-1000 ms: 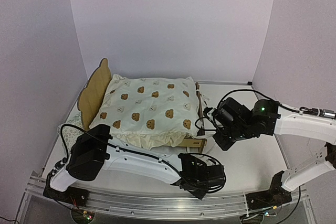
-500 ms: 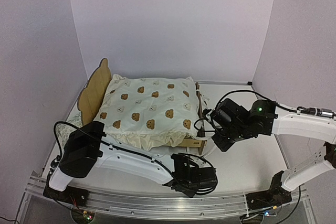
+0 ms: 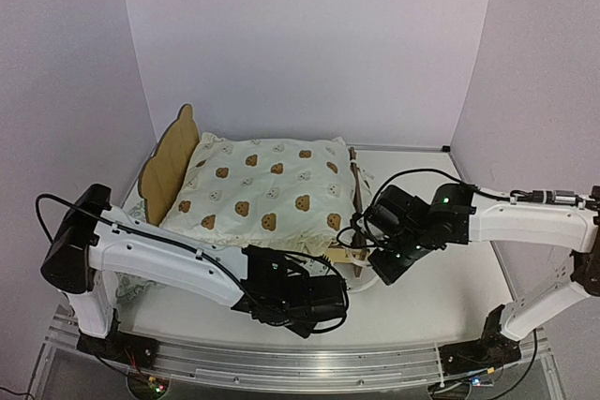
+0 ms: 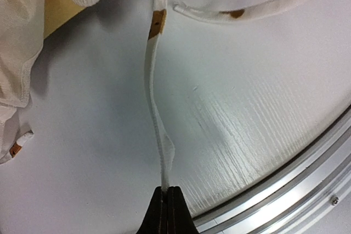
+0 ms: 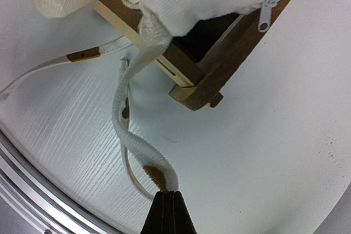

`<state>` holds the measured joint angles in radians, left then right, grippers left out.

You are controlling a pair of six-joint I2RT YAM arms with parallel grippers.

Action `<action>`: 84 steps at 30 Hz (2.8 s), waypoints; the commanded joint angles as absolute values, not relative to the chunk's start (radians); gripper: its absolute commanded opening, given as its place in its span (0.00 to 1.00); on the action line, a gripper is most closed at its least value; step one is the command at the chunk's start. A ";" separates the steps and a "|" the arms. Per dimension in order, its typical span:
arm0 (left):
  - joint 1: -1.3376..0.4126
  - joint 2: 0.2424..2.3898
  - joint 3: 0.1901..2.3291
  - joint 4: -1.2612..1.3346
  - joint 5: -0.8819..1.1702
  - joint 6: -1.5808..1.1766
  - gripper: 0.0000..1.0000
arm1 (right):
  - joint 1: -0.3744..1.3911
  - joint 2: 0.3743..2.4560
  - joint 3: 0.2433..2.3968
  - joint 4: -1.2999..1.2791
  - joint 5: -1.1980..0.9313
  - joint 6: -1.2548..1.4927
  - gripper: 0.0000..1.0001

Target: Set up the pet bed

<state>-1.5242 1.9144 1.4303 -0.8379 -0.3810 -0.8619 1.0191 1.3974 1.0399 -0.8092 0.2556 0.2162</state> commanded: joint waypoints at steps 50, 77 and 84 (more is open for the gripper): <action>-1.482 1.886 1.481 -0.743 -0.273 -0.816 0.62 | 1.014 1.246 0.684 -0.347 0.169 0.454 0.39; -1.235 2.049 1.453 -0.575 -0.376 -0.778 0.49 | 1.014 1.261 0.637 -0.231 0.100 0.416 0.42; -1.230 2.086 1.449 -0.533 -0.376 -0.788 0.44 | 1.014 1.264 0.632 -0.227 0.094 0.419 0.42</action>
